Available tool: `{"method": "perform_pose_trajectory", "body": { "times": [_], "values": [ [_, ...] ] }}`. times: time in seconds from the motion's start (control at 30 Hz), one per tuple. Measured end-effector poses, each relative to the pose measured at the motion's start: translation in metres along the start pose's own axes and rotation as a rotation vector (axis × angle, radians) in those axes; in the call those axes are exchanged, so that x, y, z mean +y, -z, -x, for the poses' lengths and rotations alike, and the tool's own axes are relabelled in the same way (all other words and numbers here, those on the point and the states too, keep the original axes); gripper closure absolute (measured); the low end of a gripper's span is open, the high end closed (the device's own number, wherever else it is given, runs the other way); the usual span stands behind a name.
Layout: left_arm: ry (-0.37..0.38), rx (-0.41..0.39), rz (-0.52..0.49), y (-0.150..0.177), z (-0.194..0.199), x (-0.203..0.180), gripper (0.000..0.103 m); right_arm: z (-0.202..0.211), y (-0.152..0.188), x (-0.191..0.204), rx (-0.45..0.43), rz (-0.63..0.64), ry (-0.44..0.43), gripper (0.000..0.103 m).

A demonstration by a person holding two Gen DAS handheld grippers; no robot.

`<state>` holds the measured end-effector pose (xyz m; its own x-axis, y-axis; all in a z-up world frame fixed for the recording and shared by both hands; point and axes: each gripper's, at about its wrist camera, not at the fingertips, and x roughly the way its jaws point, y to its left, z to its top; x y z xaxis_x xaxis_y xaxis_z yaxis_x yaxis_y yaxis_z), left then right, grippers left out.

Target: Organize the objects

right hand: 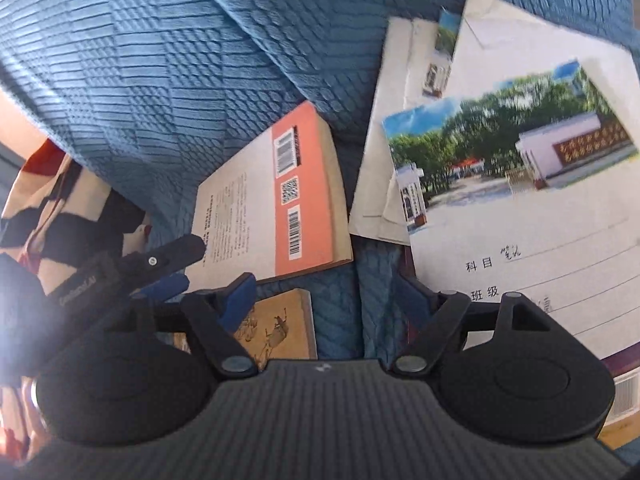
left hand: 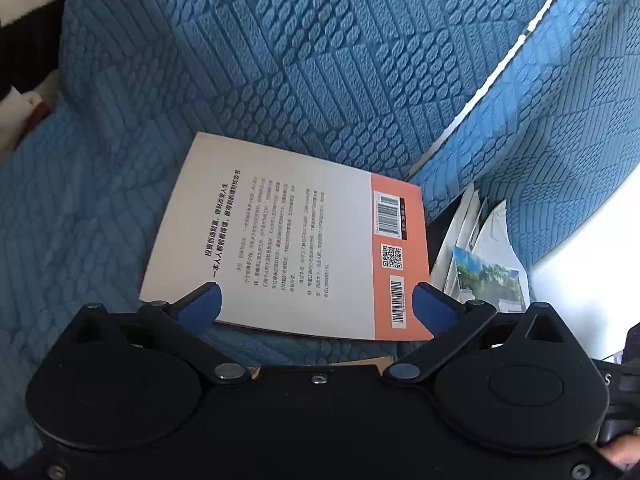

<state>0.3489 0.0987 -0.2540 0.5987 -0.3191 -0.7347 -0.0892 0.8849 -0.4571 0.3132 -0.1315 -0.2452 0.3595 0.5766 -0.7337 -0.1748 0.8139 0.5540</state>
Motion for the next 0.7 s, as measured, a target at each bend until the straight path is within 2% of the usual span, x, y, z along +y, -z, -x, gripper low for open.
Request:
{"method": "perform_pose_trajectory", "body": {
  "times": [0.17, 0.33, 0.47, 0.7],
  "values": [
    [0.006, 0.030, 0.031, -0.002, -0.012, 0.005, 0.001, -0.013, -0.004, -0.011, 0.029, -0.074, -0.009, 0.026],
    [0.023, 0.023, 0.043, -0.005, -0.015, 0.009, 0.001, -0.021, -0.009, -0.018, 0.034, -0.131, -0.037, 0.025],
    [0.048, 0.014, 0.093, -0.006, -0.014, 0.016, 0.001, -0.028, -0.012, -0.025, 0.031, -0.184, -0.065, 0.025],
    [0.081, 0.011, 0.149, -0.007, -0.013, 0.024, 0.001, -0.035, -0.018, -0.030, 0.021, -0.239, -0.087, 0.030]
  ]
}}
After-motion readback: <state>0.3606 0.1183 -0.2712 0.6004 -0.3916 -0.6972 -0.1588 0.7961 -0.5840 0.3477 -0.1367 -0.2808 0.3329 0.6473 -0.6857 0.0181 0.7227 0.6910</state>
